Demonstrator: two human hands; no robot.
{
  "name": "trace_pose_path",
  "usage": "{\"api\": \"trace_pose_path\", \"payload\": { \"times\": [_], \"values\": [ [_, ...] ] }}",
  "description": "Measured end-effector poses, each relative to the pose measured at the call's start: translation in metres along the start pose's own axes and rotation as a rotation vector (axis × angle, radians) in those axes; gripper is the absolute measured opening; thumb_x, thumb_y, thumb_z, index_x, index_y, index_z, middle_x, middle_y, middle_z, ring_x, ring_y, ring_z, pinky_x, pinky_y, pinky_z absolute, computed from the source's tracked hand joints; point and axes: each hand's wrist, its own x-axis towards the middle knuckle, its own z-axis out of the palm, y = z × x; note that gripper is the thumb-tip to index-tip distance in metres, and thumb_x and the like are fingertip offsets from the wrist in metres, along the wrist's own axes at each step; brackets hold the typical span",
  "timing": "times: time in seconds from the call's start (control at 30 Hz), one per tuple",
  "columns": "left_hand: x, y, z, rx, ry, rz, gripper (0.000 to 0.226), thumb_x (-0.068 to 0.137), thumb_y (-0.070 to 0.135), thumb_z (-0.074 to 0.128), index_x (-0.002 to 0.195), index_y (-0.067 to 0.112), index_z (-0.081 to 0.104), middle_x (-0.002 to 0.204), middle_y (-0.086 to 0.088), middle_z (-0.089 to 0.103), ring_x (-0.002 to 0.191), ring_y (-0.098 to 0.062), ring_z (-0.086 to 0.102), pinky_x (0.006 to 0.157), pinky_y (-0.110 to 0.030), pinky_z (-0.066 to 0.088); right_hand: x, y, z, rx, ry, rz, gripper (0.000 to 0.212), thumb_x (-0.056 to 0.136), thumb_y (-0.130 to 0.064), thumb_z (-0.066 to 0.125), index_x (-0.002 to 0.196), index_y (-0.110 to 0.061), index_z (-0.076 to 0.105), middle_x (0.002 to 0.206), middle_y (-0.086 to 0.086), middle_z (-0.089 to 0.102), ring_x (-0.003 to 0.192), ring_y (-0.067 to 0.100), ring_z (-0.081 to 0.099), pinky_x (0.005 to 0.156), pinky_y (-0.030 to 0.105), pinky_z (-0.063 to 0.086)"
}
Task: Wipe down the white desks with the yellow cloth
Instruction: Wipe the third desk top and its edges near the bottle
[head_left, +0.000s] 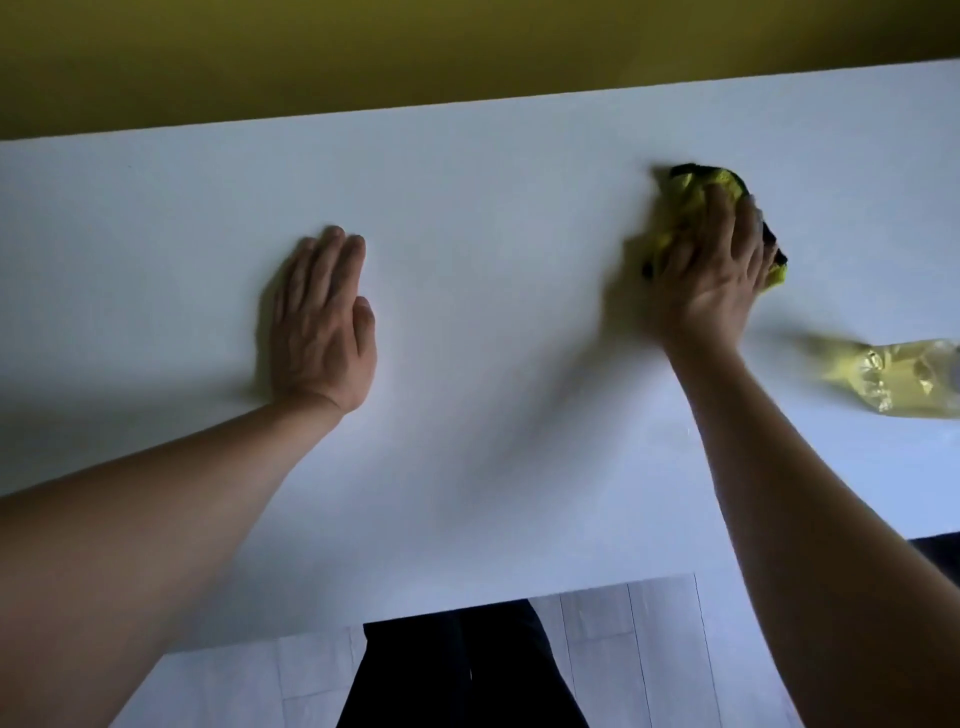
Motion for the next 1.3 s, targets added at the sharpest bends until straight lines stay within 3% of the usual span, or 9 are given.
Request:
{"api": "trace_pose_path", "payload": {
  "times": [0.1,0.3,0.4,0.63,0.77,0.9,1.03,1.13,1.3],
  "values": [
    [0.000,0.000,-0.002,0.002,-0.001,-0.002,0.059,0.103,0.023,0.032,0.162,0.014,0.035,0.170,-0.007,0.030,0.158,-0.030,0.025,0.129,-0.036,0.013,-0.024,-0.033,0.009,-0.015,0.031,0.044,0.062,0.094,-0.037,0.037,0.152,-0.014,0.044,0.157,0.020,0.038,0.144,0.039,0.035,0.120,0.052,0.019],
    [-0.002,-0.005,0.003,-0.027,0.031,0.010,0.057,0.104,0.020,0.036,0.160,0.013,0.040,0.168,-0.009,0.034,0.156,-0.033,0.029,0.128,-0.039,0.017,-0.164,-0.140,0.032,0.161,-0.195,-0.406,0.059,0.097,-0.036,0.045,0.151,-0.013,0.045,0.157,0.020,0.038,0.149,0.034,0.029,0.124,0.052,0.015],
    [-0.002,-0.006,0.005,-0.035,0.032,0.031,0.055,0.105,0.021,0.036,0.160,0.013,0.041,0.168,-0.009,0.035,0.155,-0.034,0.031,0.128,-0.041,0.019,-0.174,-0.138,0.027,0.127,-0.246,-0.511,0.057,0.099,-0.037,0.047,0.152,-0.017,0.045,0.159,0.015,0.038,0.150,0.031,0.031,0.124,0.049,0.017],
    [-0.001,-0.004,0.002,-0.026,-0.022,0.001,0.059,0.104,0.026,0.030,0.163,0.017,0.033,0.171,-0.005,0.027,0.158,-0.032,0.023,0.129,-0.042,0.015,-0.080,0.008,-0.022,0.026,-0.026,-0.164,0.060,0.097,-0.038,0.040,0.151,-0.013,0.045,0.154,0.019,0.043,0.140,0.037,0.040,0.118,0.049,0.027],
    [-0.001,-0.005,0.001,-0.027,-0.023,-0.019,0.059,0.104,0.028,0.027,0.163,0.019,0.033,0.172,-0.004,0.026,0.159,-0.030,0.021,0.129,-0.043,0.015,-0.077,0.012,-0.027,0.010,0.001,0.114,0.064,0.092,-0.039,0.034,0.153,-0.019,0.042,0.158,0.016,0.037,0.145,0.036,0.034,0.121,0.049,0.021],
    [0.000,-0.002,0.001,-0.039,-0.017,-0.022,0.059,0.104,0.028,0.028,0.162,0.019,0.034,0.172,-0.004,0.026,0.159,-0.029,0.021,0.129,-0.043,0.014,-0.152,-0.053,-0.007,0.036,0.005,-0.099,0.063,0.093,-0.037,0.041,0.149,-0.008,0.048,0.152,0.025,0.042,0.139,0.042,0.039,0.117,0.054,0.024],
    [-0.001,-0.007,0.001,-0.053,-0.017,0.006,0.059,0.104,0.028,0.029,0.161,0.016,0.036,0.171,-0.008,0.028,0.159,-0.032,0.022,0.130,-0.042,0.011,-0.271,-0.137,0.004,0.121,-0.203,-0.303,0.059,0.096,-0.033,0.044,0.152,-0.013,0.044,0.158,0.019,0.037,0.150,0.034,0.027,0.124,0.051,0.016],
    [-0.001,-0.010,0.003,-0.095,0.001,0.048,0.058,0.104,0.026,0.028,0.158,0.010,0.042,0.168,-0.013,0.032,0.157,-0.035,0.025,0.130,-0.043,0.011,-0.277,-0.125,0.000,0.114,-0.240,-0.404,0.055,0.101,-0.032,0.049,0.153,-0.017,0.042,0.161,0.015,0.034,0.152,0.030,0.026,0.125,0.048,0.015],
    [-0.001,-0.014,0.006,-0.128,-0.010,0.062,0.058,0.103,0.023,0.026,0.156,0.009,0.043,0.168,-0.015,0.032,0.157,-0.035,0.025,0.131,-0.041,0.008,-0.207,-0.035,-0.022,0.049,-0.044,-0.098,0.060,0.092,-0.030,0.049,0.148,-0.010,0.049,0.152,0.023,0.044,0.140,0.037,0.038,0.118,0.050,0.027]
  ]
}}
